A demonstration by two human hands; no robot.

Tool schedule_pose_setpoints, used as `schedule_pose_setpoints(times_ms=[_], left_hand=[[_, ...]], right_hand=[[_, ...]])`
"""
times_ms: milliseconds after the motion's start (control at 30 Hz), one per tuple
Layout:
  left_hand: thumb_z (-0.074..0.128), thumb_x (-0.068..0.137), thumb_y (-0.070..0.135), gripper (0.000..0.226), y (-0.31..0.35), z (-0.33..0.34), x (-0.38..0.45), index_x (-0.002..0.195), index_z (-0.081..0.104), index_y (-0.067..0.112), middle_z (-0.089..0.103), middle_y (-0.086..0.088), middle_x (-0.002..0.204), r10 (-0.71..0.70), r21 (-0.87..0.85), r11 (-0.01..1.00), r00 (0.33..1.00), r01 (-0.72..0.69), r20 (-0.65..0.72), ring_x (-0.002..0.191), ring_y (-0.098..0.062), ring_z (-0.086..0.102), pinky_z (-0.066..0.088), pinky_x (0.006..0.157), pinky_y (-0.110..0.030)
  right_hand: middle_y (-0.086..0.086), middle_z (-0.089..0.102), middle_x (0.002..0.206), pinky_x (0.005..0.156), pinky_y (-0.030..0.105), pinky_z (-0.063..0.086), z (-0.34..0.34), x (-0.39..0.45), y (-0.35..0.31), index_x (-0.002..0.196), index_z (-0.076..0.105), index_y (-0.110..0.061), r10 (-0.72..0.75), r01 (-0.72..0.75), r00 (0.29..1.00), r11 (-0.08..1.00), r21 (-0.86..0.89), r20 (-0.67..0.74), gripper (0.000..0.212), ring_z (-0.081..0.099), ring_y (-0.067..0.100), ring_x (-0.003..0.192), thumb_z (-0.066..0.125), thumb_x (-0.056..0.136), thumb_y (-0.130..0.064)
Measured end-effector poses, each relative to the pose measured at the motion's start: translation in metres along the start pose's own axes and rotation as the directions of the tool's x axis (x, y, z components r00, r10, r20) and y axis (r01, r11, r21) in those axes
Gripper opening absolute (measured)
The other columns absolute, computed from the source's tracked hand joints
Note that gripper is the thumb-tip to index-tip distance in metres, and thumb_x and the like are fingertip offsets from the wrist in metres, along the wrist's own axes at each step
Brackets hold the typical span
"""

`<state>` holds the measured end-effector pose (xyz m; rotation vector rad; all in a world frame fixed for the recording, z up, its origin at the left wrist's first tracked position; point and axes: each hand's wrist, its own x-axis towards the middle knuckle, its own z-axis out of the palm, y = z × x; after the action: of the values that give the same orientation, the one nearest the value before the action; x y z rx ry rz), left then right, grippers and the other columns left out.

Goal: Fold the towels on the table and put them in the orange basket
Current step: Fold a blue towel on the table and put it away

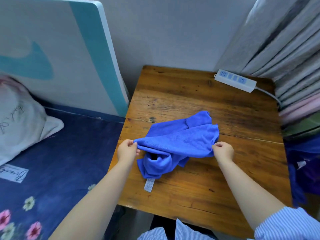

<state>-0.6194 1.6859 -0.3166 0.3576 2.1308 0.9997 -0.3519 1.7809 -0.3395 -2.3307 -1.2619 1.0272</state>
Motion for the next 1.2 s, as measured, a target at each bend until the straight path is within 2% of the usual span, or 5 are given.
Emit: schedule_pose_setpoints(times_ms=[233,800,967,1100,1200], left_hand=[[0.045,0.093,0.004,0.008,0.069,-0.003,-0.004,0.094,0.053,0.007,0.054,0.003,0.075,0.204,-0.241,0.949,0.979,-0.203,-0.021,0.057,-0.002,0.057,0.049,0.054,-0.010],[0.047,0.092,0.011,0.007,0.320,0.006,-0.038,0.091,0.053,0.014,0.057,-0.004,0.089,0.607,-0.340,0.658,0.740,-0.672,-0.289,0.084,-0.019,0.053,0.046,0.078,-0.030],[0.040,0.090,0.002,0.030,0.288,-0.003,-0.025,0.064,0.042,0.017,0.050,-0.003,0.068,0.489,-0.472,0.715,0.851,-0.516,-0.190,0.068,-0.020,0.053,0.048,0.069,-0.032],[0.043,0.089,0.008,0.031,0.229,-0.002,-0.005,0.058,0.046,0.011,0.052,-0.018,0.078,0.484,-0.009,0.874,0.873,-0.485,-0.069,0.077,-0.025,0.052,0.048,0.080,-0.036],[0.048,0.088,0.012,0.021,0.173,-0.001,0.001,0.087,0.064,-0.002,0.063,-0.024,0.100,0.434,0.478,0.749,0.885,-0.458,0.167,0.098,-0.032,0.057,0.044,0.083,-0.032]], right_hand=[[0.006,0.055,0.075,0.051,0.018,0.032,-0.087,0.009,-0.054,0.101,0.063,-0.008,0.191,-0.119,0.981,0.725,0.679,-0.033,0.020,0.039,0.010,0.056,0.057,0.083,-0.001],[-0.006,0.048,0.062,0.046,0.007,0.040,-0.220,-0.022,-0.260,0.060,0.047,-0.020,-0.360,0.526,0.842,0.390,0.755,-0.401,0.033,0.053,0.002,0.048,0.048,0.084,0.002],[-0.001,0.051,0.056,0.042,0.007,0.038,-0.199,-0.018,-0.223,0.057,0.046,-0.017,-0.325,0.490,0.863,0.356,0.796,-0.386,0.032,0.053,0.007,0.049,0.046,0.082,0.003],[-0.003,0.043,0.029,0.040,0.019,0.031,-0.164,0.003,-0.154,0.049,0.041,-0.013,-0.138,0.326,0.943,0.562,0.760,-0.303,0.033,0.041,0.002,0.026,0.046,0.079,0.000],[0.002,0.045,0.032,0.050,0.029,0.028,-0.135,0.016,-0.086,0.047,0.042,-0.012,-0.079,0.194,0.970,0.824,0.533,-0.230,0.034,0.047,0.017,0.049,0.050,0.079,-0.007]])
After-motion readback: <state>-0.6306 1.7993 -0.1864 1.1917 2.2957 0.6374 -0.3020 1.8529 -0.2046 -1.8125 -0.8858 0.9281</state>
